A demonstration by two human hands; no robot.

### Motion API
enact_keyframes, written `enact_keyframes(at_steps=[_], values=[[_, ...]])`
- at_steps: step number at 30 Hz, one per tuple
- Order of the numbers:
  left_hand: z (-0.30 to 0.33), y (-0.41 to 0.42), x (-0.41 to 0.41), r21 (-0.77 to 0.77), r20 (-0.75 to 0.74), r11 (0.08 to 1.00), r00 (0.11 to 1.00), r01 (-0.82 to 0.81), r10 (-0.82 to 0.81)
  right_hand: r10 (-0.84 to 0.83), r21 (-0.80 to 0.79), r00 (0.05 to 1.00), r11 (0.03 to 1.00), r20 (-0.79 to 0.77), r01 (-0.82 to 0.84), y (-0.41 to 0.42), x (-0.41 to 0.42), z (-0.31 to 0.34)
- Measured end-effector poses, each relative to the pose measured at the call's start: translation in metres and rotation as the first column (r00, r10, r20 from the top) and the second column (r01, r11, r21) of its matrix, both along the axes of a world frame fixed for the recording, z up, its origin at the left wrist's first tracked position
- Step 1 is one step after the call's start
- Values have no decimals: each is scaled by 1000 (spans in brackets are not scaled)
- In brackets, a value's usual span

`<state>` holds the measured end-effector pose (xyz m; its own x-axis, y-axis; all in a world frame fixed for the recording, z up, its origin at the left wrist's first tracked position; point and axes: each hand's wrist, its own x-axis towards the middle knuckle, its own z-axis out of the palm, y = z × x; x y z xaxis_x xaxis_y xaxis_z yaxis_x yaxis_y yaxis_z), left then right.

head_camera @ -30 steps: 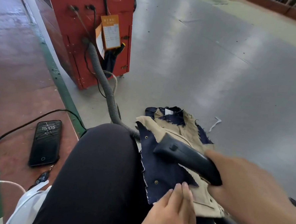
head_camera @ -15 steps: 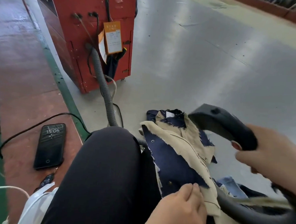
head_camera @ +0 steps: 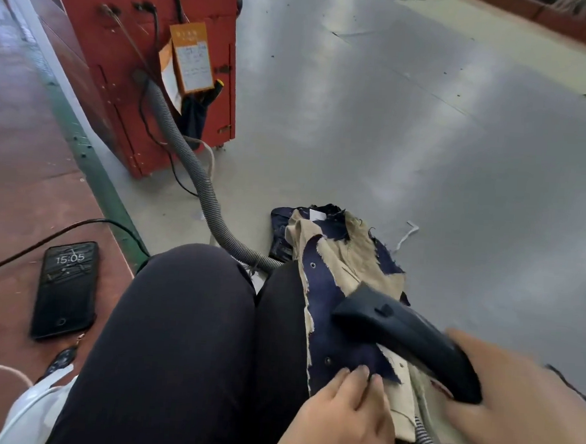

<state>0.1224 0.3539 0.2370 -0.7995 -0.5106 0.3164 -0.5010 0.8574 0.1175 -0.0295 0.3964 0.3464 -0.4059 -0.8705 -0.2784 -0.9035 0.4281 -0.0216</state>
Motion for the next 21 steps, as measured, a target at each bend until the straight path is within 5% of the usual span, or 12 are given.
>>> enact_keyframes(at_steps=[14, 19, 21], values=[[9, 1, 2, 172, -17, 977, 992, 126, -125, 8, -135, 1000, 991, 21, -5, -151, 5, -1], [7, -1, 5, 70, -29, 996, 998, 62, -60, -41, -181, 972, 980, 233, 85, -102, -24, 30], [2, 0, 4, 4, -47, 996, 995, 90, -90, -26, -145, 985, 988, 172, 51, -65, -23, 38]])
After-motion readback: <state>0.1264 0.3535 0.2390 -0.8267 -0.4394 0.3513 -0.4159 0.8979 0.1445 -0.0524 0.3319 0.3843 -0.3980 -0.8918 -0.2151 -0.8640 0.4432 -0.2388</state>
